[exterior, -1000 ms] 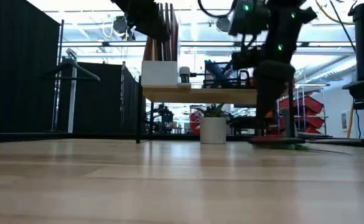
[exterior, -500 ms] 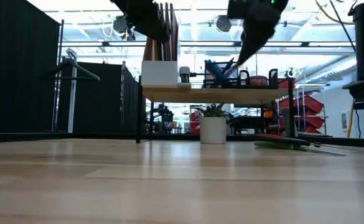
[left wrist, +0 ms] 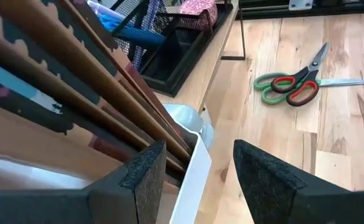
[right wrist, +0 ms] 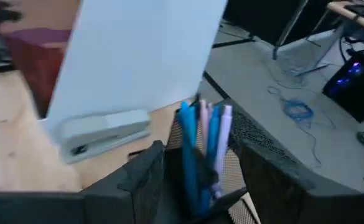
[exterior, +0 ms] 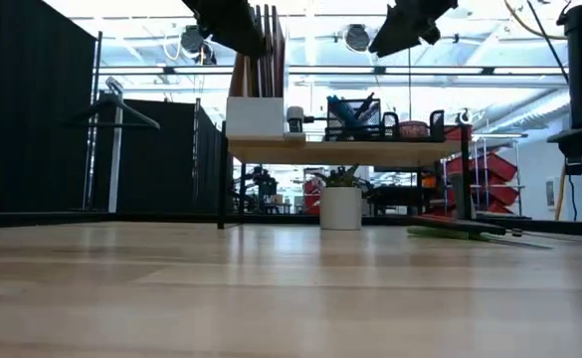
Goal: Stock shelves
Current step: Remove the black pen from the desk organizer on the shelf
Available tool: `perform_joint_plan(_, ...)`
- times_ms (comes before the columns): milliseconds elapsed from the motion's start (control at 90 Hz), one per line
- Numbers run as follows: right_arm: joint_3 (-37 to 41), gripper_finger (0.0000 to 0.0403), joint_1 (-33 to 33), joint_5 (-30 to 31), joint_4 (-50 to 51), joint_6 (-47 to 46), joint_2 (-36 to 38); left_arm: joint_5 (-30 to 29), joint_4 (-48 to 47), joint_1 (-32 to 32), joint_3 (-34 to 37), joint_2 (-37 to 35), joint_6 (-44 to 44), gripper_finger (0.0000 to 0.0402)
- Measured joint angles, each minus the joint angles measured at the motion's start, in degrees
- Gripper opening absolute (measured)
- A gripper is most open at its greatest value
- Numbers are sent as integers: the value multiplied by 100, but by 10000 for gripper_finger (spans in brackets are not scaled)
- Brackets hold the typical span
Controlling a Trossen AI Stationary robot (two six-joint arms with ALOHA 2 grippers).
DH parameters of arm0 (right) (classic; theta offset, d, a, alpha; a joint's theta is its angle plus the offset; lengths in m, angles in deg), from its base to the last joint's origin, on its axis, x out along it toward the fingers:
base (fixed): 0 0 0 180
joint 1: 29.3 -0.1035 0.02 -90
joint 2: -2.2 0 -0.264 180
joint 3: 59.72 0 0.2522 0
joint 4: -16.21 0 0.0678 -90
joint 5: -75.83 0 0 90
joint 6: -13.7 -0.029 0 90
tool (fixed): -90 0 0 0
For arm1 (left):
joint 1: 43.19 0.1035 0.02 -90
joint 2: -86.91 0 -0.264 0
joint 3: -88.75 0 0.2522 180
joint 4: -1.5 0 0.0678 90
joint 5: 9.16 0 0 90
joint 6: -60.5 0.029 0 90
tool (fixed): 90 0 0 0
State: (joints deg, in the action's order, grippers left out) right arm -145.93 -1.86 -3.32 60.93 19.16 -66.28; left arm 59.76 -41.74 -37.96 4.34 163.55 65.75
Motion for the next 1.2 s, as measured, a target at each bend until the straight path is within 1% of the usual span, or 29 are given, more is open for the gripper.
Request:
perform_joint_plan(200,2,161,434,-60,46,61,-425,0,-15,0,0,2,-2,176)
perform_joint_plan(289,2,158,568,-106,89,63,-541,0,-37,0,0,2,-28,176)
perform_joint_plan(467,4,157,799,-641,52,-33,-599,0,-50,0,0,2,-31,176)
perform_joint_plan(567,4,157,904,-674,107,-149,-657,0,-59,0,0,2,-31,176)
perform_joint_plan(778,9,157,939,-943,142,-225,-670,0,-59,0,0,4,-31,176)
perform_joint_plan(1200,9,157,930,-970,243,-282,-670,0,-60,0,0,4,-31,176)
